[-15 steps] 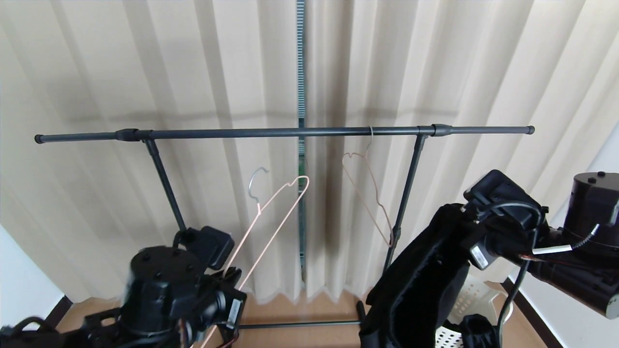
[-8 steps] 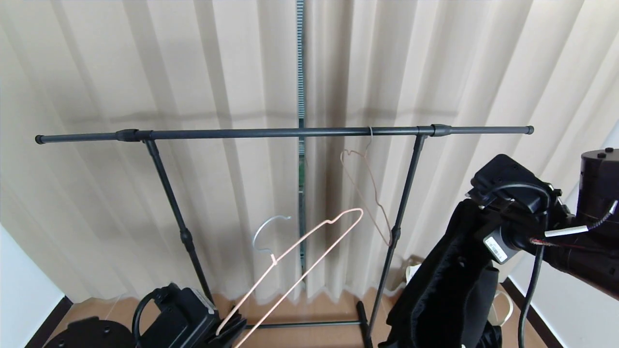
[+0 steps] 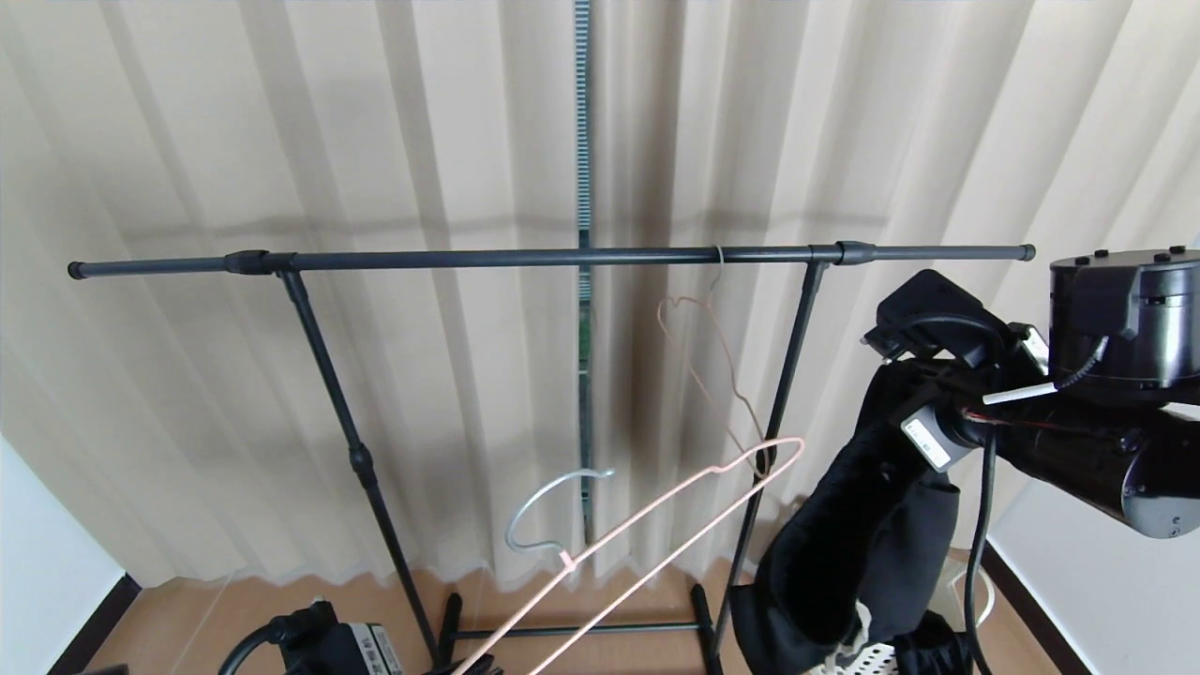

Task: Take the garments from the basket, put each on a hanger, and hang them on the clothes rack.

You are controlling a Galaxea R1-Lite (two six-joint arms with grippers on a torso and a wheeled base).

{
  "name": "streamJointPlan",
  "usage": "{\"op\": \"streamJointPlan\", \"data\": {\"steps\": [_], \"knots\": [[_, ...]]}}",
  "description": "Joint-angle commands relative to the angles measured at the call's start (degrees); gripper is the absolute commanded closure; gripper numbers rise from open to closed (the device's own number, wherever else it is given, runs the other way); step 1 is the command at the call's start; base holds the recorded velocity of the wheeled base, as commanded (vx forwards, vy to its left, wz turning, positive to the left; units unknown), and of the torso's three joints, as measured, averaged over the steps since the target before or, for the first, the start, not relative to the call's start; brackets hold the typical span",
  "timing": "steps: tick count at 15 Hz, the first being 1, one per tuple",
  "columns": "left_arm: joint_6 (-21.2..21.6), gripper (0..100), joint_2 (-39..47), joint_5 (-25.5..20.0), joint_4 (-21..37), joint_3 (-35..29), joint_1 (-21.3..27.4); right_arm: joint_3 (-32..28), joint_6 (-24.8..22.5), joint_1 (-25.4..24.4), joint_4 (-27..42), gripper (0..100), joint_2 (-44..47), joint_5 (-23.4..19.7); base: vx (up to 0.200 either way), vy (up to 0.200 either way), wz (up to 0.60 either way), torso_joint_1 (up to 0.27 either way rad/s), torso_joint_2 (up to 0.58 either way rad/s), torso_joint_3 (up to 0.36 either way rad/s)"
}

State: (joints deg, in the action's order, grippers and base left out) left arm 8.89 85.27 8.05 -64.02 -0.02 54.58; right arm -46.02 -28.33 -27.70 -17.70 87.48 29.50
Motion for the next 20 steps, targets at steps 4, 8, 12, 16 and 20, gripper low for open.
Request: {"op": "streamJointPlan", "data": {"steps": [4, 8, 12, 16, 20], "knots": [[-0.10, 100, 3.58, 0.13, -0.31, 0.02, 2.20, -1.18, 0.47, -3.42, 0.03, 100, 1.99, 0.12, 0.000, 0.000, 0.00, 0.000, 0.00, 0.000], [-0.19, 100, 4.46, 0.22, -0.31, 0.02, 2.20, -2.32, 0.91, -6.84, 0.12, 100, 3.75, 0.56, 0.000, 0.000, 0.00, 0.000, 0.00, 0.000], [-0.54, 100, 5.34, 0.39, -0.40, 0.02, 2.02, -2.14, 1.26, -9.48, 0.21, 100, 3.58, 1.26, 0.000, 0.000, 0.00, 0.000, 0.00, 0.000], [-0.89, 100, 5.34, 0.66, -0.40, -0.15, 0.79, -2.41, 1.35, -12.12, 0.12, 100, 3.84, 3.90, 0.000, 0.000, 0.00, 0.000, 0.00, 0.000], [-0.80, 100, 6.40, 0.74, -0.40, -1.47, -2.19, -5.48, 2.75, -14.40, 0.21, 100, 8.32, 7.94, 0.000, 0.000, 0.00, 0.000, 0.00, 0.000]]}}
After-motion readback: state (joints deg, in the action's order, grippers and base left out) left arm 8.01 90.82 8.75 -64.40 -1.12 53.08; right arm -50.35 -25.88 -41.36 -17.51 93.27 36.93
